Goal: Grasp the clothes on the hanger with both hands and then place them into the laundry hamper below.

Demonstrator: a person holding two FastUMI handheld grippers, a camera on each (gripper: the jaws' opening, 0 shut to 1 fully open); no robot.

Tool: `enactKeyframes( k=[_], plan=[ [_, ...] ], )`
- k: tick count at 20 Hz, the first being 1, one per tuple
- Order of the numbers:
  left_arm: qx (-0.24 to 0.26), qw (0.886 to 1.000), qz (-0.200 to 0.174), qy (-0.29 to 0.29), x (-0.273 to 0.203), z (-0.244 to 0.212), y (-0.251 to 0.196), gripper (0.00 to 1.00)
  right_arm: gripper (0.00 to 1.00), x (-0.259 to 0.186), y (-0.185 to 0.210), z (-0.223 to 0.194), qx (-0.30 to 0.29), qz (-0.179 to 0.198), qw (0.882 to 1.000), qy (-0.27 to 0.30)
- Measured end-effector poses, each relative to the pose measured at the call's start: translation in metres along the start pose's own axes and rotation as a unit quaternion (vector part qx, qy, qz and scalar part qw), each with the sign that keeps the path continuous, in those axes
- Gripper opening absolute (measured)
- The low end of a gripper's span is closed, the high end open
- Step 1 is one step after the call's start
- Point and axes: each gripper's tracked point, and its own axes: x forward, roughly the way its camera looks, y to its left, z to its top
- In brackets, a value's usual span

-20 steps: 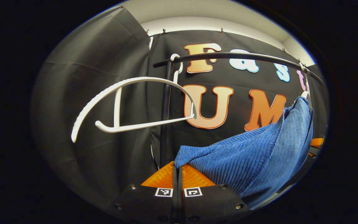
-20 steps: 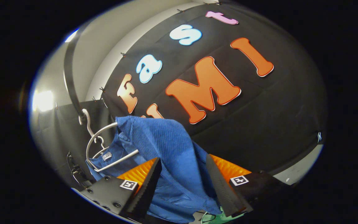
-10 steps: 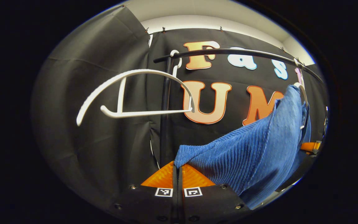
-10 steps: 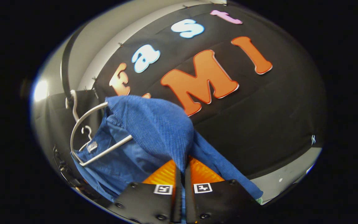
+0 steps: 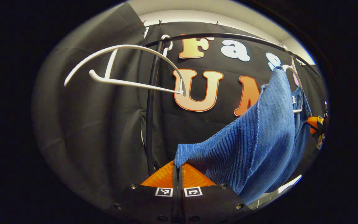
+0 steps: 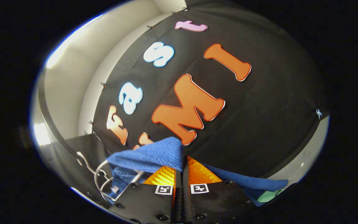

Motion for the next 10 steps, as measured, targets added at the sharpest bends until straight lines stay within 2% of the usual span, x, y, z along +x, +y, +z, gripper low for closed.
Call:
enactKeyframes(
  k=[2,5,10],
  plan=[
    [0.002,1.0,0.0,-0.003,0.002,0.003,0.002,0.0,0.07,0.007,0.011,0.027,0.006,0.016,1.0,-0.02],
    [0.0,1.0,0.0,-0.006,0.006,0.007,0.001,0.0,0.07,0.011,0.025,0.049,-0.024,0.033,0.998,-0.037],
    [-0.011,1.0,-0.004,-0.014,0.006,0.013,0.002,0.0,0.07,0.027,0.02,0.055,-0.031,0.026,0.998,-0.038]
  ],
)
